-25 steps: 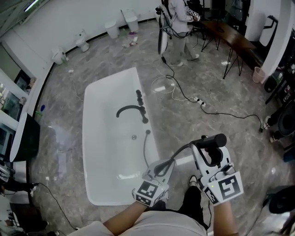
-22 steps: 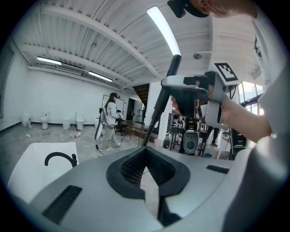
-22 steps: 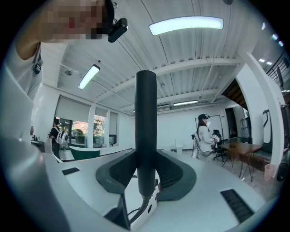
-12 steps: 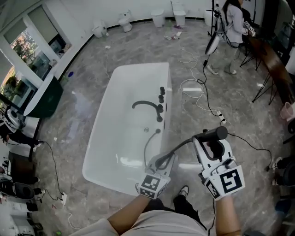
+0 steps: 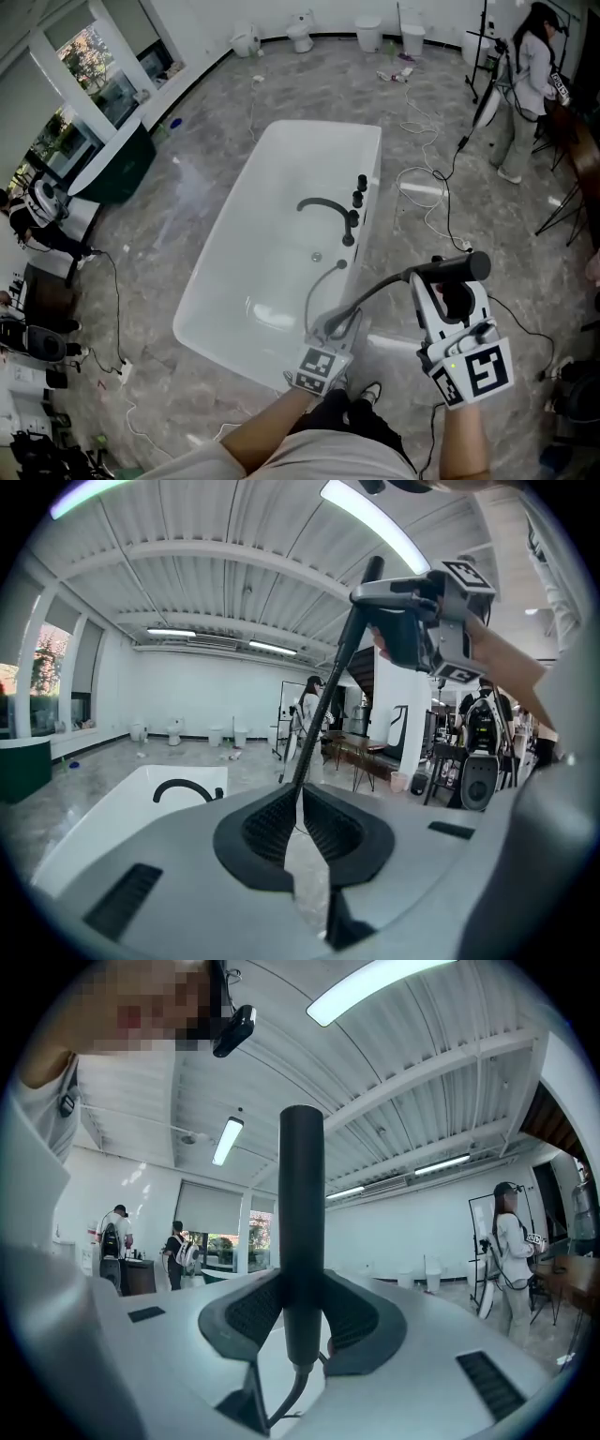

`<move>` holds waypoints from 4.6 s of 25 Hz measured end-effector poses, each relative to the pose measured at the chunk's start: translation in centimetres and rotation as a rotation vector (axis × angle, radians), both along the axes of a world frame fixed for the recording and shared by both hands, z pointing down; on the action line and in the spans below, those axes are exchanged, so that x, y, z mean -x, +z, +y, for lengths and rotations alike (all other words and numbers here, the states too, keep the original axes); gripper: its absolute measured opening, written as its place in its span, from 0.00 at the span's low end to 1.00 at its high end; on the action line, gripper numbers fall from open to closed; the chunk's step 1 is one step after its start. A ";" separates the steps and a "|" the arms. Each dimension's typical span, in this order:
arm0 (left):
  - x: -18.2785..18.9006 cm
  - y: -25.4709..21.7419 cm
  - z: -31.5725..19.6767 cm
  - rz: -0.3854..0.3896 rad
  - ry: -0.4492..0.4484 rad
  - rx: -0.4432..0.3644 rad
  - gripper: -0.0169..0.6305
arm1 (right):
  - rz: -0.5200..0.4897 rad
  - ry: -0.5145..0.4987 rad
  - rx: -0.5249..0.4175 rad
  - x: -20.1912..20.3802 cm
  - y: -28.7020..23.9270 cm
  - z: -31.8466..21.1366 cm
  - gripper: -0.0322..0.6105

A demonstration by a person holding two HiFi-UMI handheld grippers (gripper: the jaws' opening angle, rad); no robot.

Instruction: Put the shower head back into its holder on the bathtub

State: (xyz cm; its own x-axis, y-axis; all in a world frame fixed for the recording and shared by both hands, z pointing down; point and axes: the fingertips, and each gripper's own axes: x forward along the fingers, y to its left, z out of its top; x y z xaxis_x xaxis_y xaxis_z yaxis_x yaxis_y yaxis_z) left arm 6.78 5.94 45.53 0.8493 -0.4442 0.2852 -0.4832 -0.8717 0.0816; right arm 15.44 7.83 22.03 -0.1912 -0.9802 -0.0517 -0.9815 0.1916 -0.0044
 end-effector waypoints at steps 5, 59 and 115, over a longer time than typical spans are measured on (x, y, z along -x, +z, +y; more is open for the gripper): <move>1.0 3.0 -1.7 -0.012 -0.004 0.012 0.10 | 0.008 -0.003 -0.003 1.0 -0.7 -1.2 0.27; 4.7 25.4 -7.8 -0.567 0.041 0.087 0.12 | -0.059 -0.004 -0.009 -1.9 -4.2 -5.5 0.27; -4.5 -20.9 -21.3 0.313 -0.182 -0.346 0.10 | -0.242 0.335 0.193 -20.8 9.2 -5.1 0.27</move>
